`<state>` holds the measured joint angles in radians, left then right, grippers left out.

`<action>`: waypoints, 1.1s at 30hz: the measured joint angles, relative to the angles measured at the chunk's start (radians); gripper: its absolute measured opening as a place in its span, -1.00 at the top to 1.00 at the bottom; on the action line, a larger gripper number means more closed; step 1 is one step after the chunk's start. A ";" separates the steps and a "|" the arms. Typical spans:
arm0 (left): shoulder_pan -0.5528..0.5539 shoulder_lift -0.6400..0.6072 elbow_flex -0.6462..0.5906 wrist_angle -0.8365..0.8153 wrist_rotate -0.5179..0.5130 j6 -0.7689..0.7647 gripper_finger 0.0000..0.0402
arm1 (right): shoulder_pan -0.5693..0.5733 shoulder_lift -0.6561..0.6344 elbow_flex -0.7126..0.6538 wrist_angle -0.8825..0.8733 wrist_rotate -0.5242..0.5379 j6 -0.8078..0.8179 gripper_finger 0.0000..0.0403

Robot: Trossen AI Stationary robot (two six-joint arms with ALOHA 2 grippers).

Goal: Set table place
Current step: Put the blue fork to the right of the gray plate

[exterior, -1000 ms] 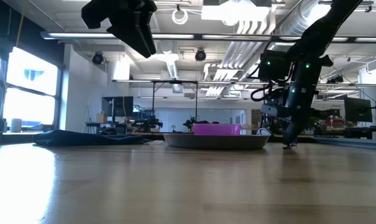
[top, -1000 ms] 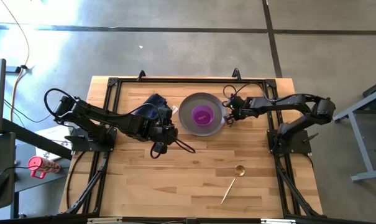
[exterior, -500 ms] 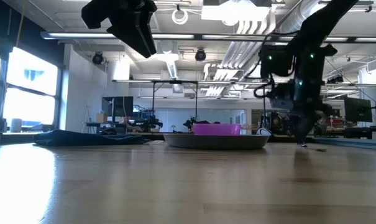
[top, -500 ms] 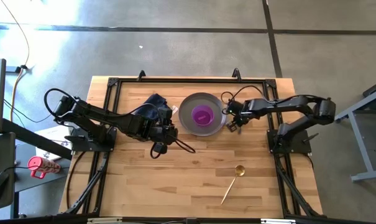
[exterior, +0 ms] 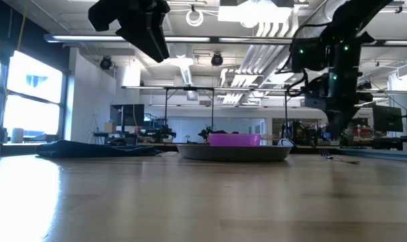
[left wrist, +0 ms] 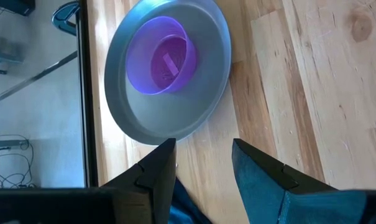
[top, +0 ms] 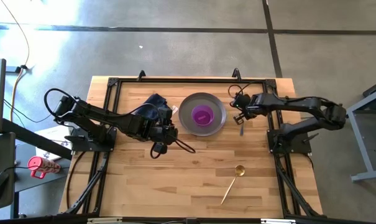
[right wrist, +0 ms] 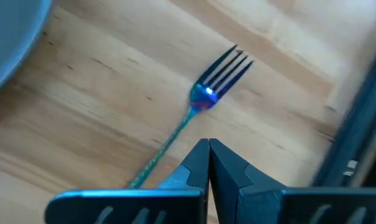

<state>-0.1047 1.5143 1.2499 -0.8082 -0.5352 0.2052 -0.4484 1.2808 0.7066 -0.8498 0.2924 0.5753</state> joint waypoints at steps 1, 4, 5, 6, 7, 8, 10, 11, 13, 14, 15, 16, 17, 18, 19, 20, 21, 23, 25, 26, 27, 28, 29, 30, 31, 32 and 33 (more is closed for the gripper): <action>0.000 0.000 0.000 0.000 0.000 0.001 0.29 | -0.004 0.000 -0.015 0.027 -0.006 -0.005 1.00; 0.000 0.000 0.000 0.000 0.000 0.001 0.29 | -0.024 0.000 -0.058 0.082 -0.011 -0.015 1.00; 0.000 0.000 0.000 0.000 0.000 0.003 0.29 | -0.032 0.000 -0.069 0.099 -0.012 -0.024 1.00; 0.000 0.000 0.000 0.000 0.000 0.003 0.29 | -0.041 0.000 -0.080 0.113 -0.010 -0.030 1.00; 0.000 0.000 0.000 -0.001 0.000 0.003 0.29 | -0.050 0.000 -0.094 0.124 -0.011 -0.032 1.00; 0.000 0.000 0.000 -0.001 0.000 0.003 0.29 | -0.059 0.000 -0.110 0.130 -0.013 -0.033 1.00; 0.000 0.000 0.000 -0.001 0.000 0.001 0.29 | -0.072 0.000 -0.142 0.166 -0.044 -0.032 1.00; 0.000 0.000 0.000 -0.001 0.000 0.000 0.29 | -0.077 0.000 -0.157 0.190 -0.072 -0.026 1.00; 0.000 0.000 0.000 -0.001 0.000 -0.001 0.29 | -0.073 0.001 -0.182 0.241 -0.120 -0.007 1.00; 0.000 0.000 0.000 -0.001 0.000 -0.001 0.29 | -0.067 0.001 -0.190 0.260 -0.125 0.000 1.00; 0.000 0.000 0.000 -0.001 0.000 -0.001 0.29 | -0.062 0.001 -0.194 0.274 -0.121 0.001 1.00; 0.000 0.000 0.000 -0.001 0.000 -0.001 0.29 | -0.060 0.001 -0.198 0.284 -0.113 0.001 1.00; 0.000 0.000 0.000 -0.001 0.000 -0.001 0.29 | -0.061 0.001 -0.198 0.285 -0.110 0.001 1.00; 0.000 0.000 0.000 -0.001 0.000 -0.001 0.29 | -0.064 0.001 -0.198 0.287 -0.108 0.001 1.00; 0.000 0.000 0.000 -0.001 0.000 -0.001 0.29 | -0.068 0.001 -0.198 0.293 -0.107 0.000 1.00; 0.000 0.000 0.000 -0.001 0.000 -0.001 0.29 | -0.070 0.001 -0.198 0.301 -0.106 -0.005 1.00; 0.000 0.000 0.000 -0.001 0.000 -0.001 0.29 | -0.072 0.001 -0.198 0.313 -0.106 -0.007 1.00; 0.000 0.000 0.000 -0.001 0.000 -0.001 0.29 | -0.081 0.001 -0.198 0.345 -0.106 -0.023 1.00; 0.000 0.000 0.000 -0.001 0.001 -0.002 0.29 | -0.093 0.001 -0.198 0.380 -0.105 -0.030 1.00; 0.000 0.000 0.000 -0.001 0.001 -0.003 0.29 | -0.100 0.001 -0.198 0.395 -0.105 -0.031 1.00; 0.000 0.000 0.000 -0.001 0.002 -0.004 0.29 | -0.105 0.001 -0.198 0.410 -0.104 -0.031 1.00; 0.000 0.000 0.000 -0.001 0.002 -0.004 0.29 | -0.109 0.001 -0.198 0.423 -0.104 -0.032 1.00; 0.000 0.000 0.000 -0.001 0.002 -0.004 0.29 | -0.114 0.001 -0.198 0.433 -0.103 -0.033 1.00; 0.000 0.000 0.000 -0.001 0.003 -0.004 0.29 | -0.116 0.001 -0.198 0.440 -0.104 -0.033 1.00; 0.000 0.000 0.000 -0.001 0.004 -0.004 0.29 | -0.117 0.001 -0.198 0.440 -0.104 -0.033 1.00; 0.000 0.000 0.000 -0.001 0.004 -0.004 0.29 | -0.117 0.001 -0.198 0.435 -0.107 -0.033 1.00; 0.000 0.000 0.000 -0.001 0.004 -0.004 0.29 | -0.117 0.001 -0.197 0.418 -0.112 -0.032 1.00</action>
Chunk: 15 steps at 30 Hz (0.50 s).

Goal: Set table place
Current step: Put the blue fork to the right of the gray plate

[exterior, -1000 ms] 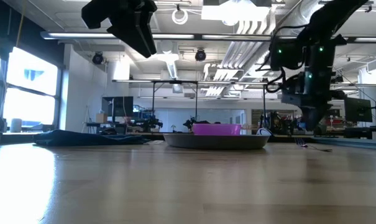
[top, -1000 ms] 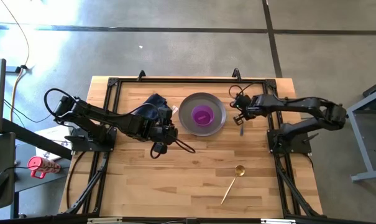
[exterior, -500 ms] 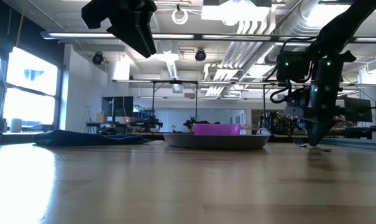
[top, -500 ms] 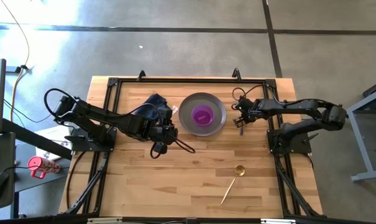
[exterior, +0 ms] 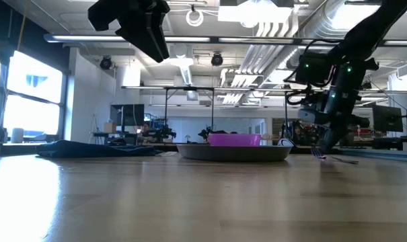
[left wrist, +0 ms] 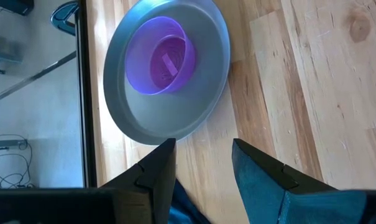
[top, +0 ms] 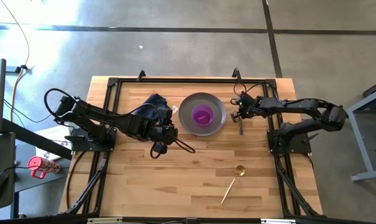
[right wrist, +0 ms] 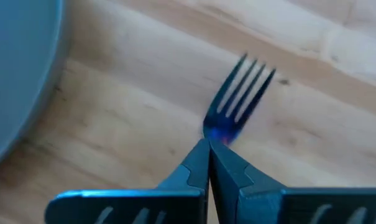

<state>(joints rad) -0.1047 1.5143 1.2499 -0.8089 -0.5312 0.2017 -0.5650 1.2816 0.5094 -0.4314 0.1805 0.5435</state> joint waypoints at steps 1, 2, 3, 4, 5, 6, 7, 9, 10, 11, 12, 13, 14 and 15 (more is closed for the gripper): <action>0.000 0.000 0.000 0.000 0.000 0.000 0.29 | 0.002 0.000 0.005 -0.039 -0.004 0.007 1.00; 0.000 0.000 0.000 0.000 0.000 0.000 0.29 | 0.009 0.000 0.015 -0.083 -0.007 0.019 1.00; 0.000 0.000 0.000 0.000 0.000 0.000 0.29 | 0.019 0.000 0.028 -0.127 -0.005 0.025 1.00; 0.000 0.000 0.000 0.000 0.000 0.000 0.29 | 0.033 -0.001 0.044 -0.163 0.002 0.030 1.00; 0.000 0.000 0.000 0.000 0.000 0.000 0.29 | 0.049 -0.006 0.060 -0.192 0.013 0.031 1.00; 0.000 0.000 0.000 0.000 0.000 0.000 0.29 | 0.065 -0.013 0.079 -0.219 0.029 0.032 1.00; 0.000 0.000 0.000 0.000 0.000 0.000 0.29 | 0.081 -0.019 0.097 -0.238 0.046 0.033 1.00; 0.000 0.000 0.000 0.000 0.000 0.000 0.29 | 0.108 -0.034 0.131 -0.264 0.078 0.036 1.00; 0.000 0.000 0.000 0.000 0.000 0.000 0.29 | 0.117 -0.039 0.143 -0.268 0.083 0.042 1.00; 0.000 0.000 0.000 0.000 0.000 0.000 0.29 | 0.123 -0.040 0.149 -0.267 0.083 0.047 1.00; 0.000 0.000 0.000 0.000 0.000 0.000 0.29 | 0.128 -0.041 0.150 -0.272 0.083 0.055 1.00; 0.000 0.000 0.000 0.000 0.000 0.000 0.29 | 0.130 -0.038 0.146 -0.284 0.083 0.060 1.00; 0.000 0.000 0.000 0.000 0.000 0.000 0.29 | 0.130 -0.034 0.138 -0.288 0.084 0.066 1.00; 0.000 0.000 0.000 0.000 0.000 0.000 0.29 | 0.130 -0.029 0.125 -0.285 0.085 0.076 1.00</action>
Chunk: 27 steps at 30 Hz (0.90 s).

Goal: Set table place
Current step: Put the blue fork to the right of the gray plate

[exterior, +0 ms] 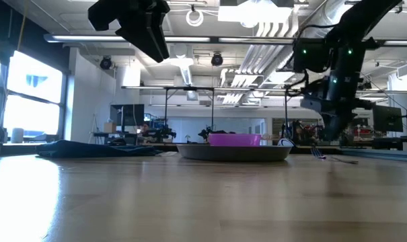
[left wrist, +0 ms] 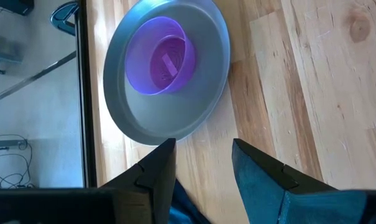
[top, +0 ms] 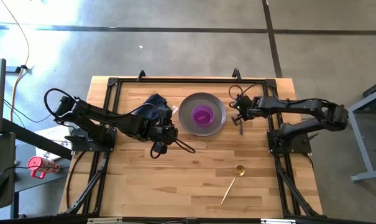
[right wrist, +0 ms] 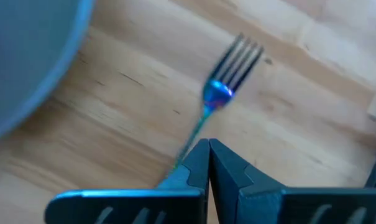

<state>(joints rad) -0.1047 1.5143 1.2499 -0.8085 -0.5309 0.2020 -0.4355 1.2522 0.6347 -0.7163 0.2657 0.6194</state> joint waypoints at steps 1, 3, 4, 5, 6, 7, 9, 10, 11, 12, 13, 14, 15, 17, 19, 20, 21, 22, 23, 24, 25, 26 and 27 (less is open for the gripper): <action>0.000 0.000 0.000 0.000 0.000 0.000 0.29 | 0.000 0.003 -0.016 0.002 -0.004 0.009 1.00; 0.000 0.000 0.000 0.000 0.000 0.002 0.29 | 0.000 0.010 -0.049 0.028 -0.023 0.026 1.00; 0.000 0.000 0.000 -0.001 0.000 0.002 0.29 | 0.000 0.012 -0.066 0.045 -0.036 0.034 1.00; 0.000 0.000 0.000 -0.001 0.000 0.003 0.29 | 0.000 0.013 -0.082 0.059 -0.043 0.041 1.00; 0.000 0.000 0.000 -0.001 0.000 0.003 0.29 | 0.000 0.013 -0.100 0.082 -0.053 0.054 1.00; 0.000 0.000 0.000 -0.001 0.000 0.003 0.29 | 0.000 0.013 -0.115 0.112 -0.065 0.062 1.00; 0.000 0.000 0.000 -0.001 0.000 0.002 0.29 | 0.000 0.013 -0.141 0.163 -0.071 0.080 1.00; 0.000 0.000 0.000 -0.001 0.000 0.003 0.29 | 0.000 0.013 -0.154 0.184 -0.075 0.084 1.00; 0.000 0.000 0.000 -0.002 0.000 0.003 0.29 | 0.000 0.012 -0.164 0.205 -0.075 0.091 1.00; 0.000 0.000 0.000 -0.002 0.000 0.002 0.29 | 0.000 0.010 -0.174 0.223 -0.075 0.100 1.00; 0.000 0.000 0.000 -0.002 0.000 0.002 0.29 | 0.000 0.010 -0.180 0.233 -0.076 0.106 1.00; 0.000 0.000 0.000 -0.002 0.000 0.002 0.29 | 0.000 0.010 -0.184 0.239 -0.076 0.106 1.00; 0.000 0.000 0.000 -0.002 0.000 0.002 0.29 | 0.000 0.010 -0.184 0.241 -0.075 0.106 1.00; 0.000 0.000 0.000 -0.002 0.000 0.002 0.29 | -0.001 0.010 -0.184 0.245 -0.073 0.106 1.00; 0.000 0.000 0.000 -0.002 0.000 0.002 0.29 | -0.006 0.010 -0.184 0.250 -0.075 0.101 1.00; 0.000 0.000 0.000 -0.001 0.000 0.002 0.29 | -0.009 0.010 -0.184 0.252 -0.076 0.101 1.00; 0.000 0.000 0.000 -0.001 0.000 0.002 0.29 | -0.009 0.011 -0.184 0.254 -0.076 0.101 1.00; 0.000 0.000 0.000 -0.001 0.000 0.002 0.29 | -0.009 0.011 -0.185 0.256 -0.075 0.100 1.00; 0.000 0.000 0.000 -0.002 0.000 0.002 0.29 | -0.009 0.011 -0.185 0.261 -0.073 0.099 1.00; 0.000 0.000 0.000 -0.001 0.000 0.002 0.29 | -0.009 0.011 -0.185 0.266 -0.072 0.099 1.00; 0.000 0.000 0.000 -0.001 0.000 0.002 0.29 | -0.009 0.012 -0.186 0.273 -0.070 0.100 1.00; 0.000 0.000 0.000 -0.001 0.000 0.002 0.29 | -0.009 0.012 -0.186 0.281 -0.068 0.103 1.00; 0.000 0.000 0.000 -0.001 0.000 0.002 0.29 | -0.009 0.012 -0.186 0.288 -0.067 0.104 1.00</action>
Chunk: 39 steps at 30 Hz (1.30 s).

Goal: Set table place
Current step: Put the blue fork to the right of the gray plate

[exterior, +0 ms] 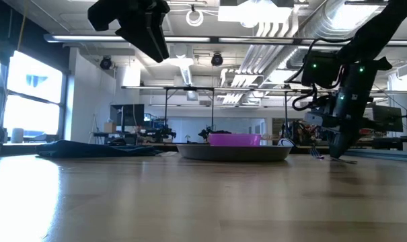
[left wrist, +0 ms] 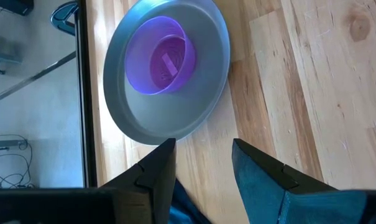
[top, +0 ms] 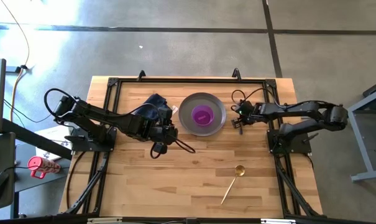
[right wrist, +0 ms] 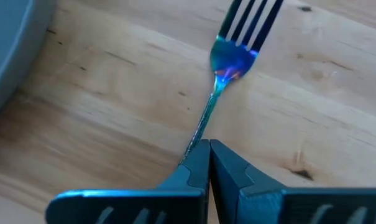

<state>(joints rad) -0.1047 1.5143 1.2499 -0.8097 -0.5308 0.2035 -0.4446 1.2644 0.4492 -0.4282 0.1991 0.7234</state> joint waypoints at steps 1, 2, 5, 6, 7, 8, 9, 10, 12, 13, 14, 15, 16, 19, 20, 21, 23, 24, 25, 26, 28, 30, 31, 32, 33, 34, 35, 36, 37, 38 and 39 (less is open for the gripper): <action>0.000 0.000 0.000 0.000 0.000 0.000 0.29 | 0.000 0.001 0.000 0.009 0.001 0.000 1.00; 0.000 0.000 0.000 0.000 0.000 0.000 0.29 | 0.000 0.002 0.000 0.019 0.002 -0.001 1.00; 0.000 0.000 0.000 0.000 0.000 0.000 0.29 | -0.001 0.002 0.004 0.091 0.003 -0.005 1.00; 0.000 0.000 0.000 0.000 0.000 -0.001 0.29 | -0.001 0.001 0.004 0.103 0.003 -0.006 1.00; 0.000 0.000 0.000 0.000 0.001 -0.002 0.29 | -0.001 0.003 0.002 0.115 0.003 -0.007 1.00; 0.000 0.000 0.000 0.000 0.005 -0.002 0.29 | -0.001 0.003 0.002 0.131 0.003 -0.008 1.00; 0.000 0.000 0.000 0.000 0.010 -0.002 0.29 | -0.001 0.002 0.002 0.149 0.006 -0.008 1.00; 0.000 0.000 0.000 0.000 0.020 -0.002 0.29 | -0.004 0.002 0.003 0.152 0.008 -0.009 1.00; 0.000 0.000 0.000 0.000 0.034 -0.002 0.29 | -0.014 0.002 0.003 0.129 0.009 -0.015 1.00; 0.000 0.000 0.000 0.000 0.039 -0.002 0.29 | -0.018 0.002 0.003 0.123 0.009 -0.016 1.00; 0.000 0.000 0.000 0.000 0.041 -0.002 0.29 | -0.022 0.002 0.003 0.122 0.007 -0.016 1.00; 0.000 0.000 0.000 0.000 0.042 -0.002 0.29 | -0.023 0.002 0.003 0.120 0.000 -0.016 1.00; 0.000 0.000 0.000 0.000 0.042 -0.002 0.29 | -0.023 0.002 0.003 0.117 -0.008 -0.016 1.00; 0.000 0.000 0.000 0.000 0.042 -0.001 0.29 | -0.013 0.002 0.003 0.090 -0.026 0.001 1.00; 0.000 0.000 0.000 0.000 0.041 -0.001 0.29 | -0.005 0.002 0.003 0.067 -0.031 0.009 1.00; 0.000 0.000 0.000 0.000 0.041 -0.001 0.29 | 0.004 0.002 0.003 0.044 -0.034 0.020 1.00; 0.000 0.000 0.000 0.000 0.041 0.000 0.29 | 0.030 0.001 0.003 0.014 -0.030 0.046 1.00; 0.000 0.000 0.000 0.000 0.041 0.000 0.29 | 0.046 0.000 0.003 0.006 -0.025 0.061 1.00; 0.000 0.000 0.000 0.000 0.041 0.000 0.29 | 0.061 0.000 0.003 0.003 -0.020 0.072 1.00; 0.000 0.000 0.000 0.000 0.040 0.000 0.29 | 0.075 0.000 0.003 0.003 -0.018 0.087 1.00; 0.000 0.000 0.000 0.000 0.037 0.001 0.29 | 0.105 0.000 0.003 0.009 -0.019 0.118 1.00; 0.000 0.000 0.000 0.000 0.033 0.001 0.29 | 0.131 0.000 0.003 0.018 -0.023 0.150 1.00; 0.000 0.000 0.000 0.001 0.033 0.001 0.29 | 0.142 0.000 0.003 0.022 -0.025 0.165 1.00; 0.000 0.000 0.000 0.000 0.033 0.003 0.29 | 0.152 0.000 0.003 0.025 -0.026 0.175 1.00; 0.000 0.000 0.000 0.000 0.033 0.004 0.29 | 0.161 0.000 0.003 0.027 -0.027 0.186 1.00; 0.000 0.000 0.000 0.000 0.033 0.005 0.29 | 0.168 0.001 0.003 0.029 -0.028 0.196 1.00; 0.000 0.000 0.000 0.000 0.032 0.005 0.29 | 0.174 0.001 0.003 0.032 -0.028 0.206 1.00; 0.000 0.000 0.000 0.001 0.032 0.005 0.29 | 0.180 0.001 0.003 0.037 -0.027 0.216 1.00; 0.000 0.000 0.000 0.000 0.032 0.005 0.29 | 0.185 0.001 0.003 0.043 -0.025 0.220 1.00; 0.000 0.000 0.000 0.000 0.030 0.006 0.29 | 0.190 0.001 0.003 0.050 -0.022 0.224 1.00; 0.000 0.000 0.000 0.000 0.027 0.010 0.29 | 0.193 0.001 0.003 0.055 -0.018 0.232 1.00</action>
<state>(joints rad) -0.1047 1.5143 1.2499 -0.8092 -0.5036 0.2131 -0.2513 1.2652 0.4522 -0.3730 0.1807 0.9558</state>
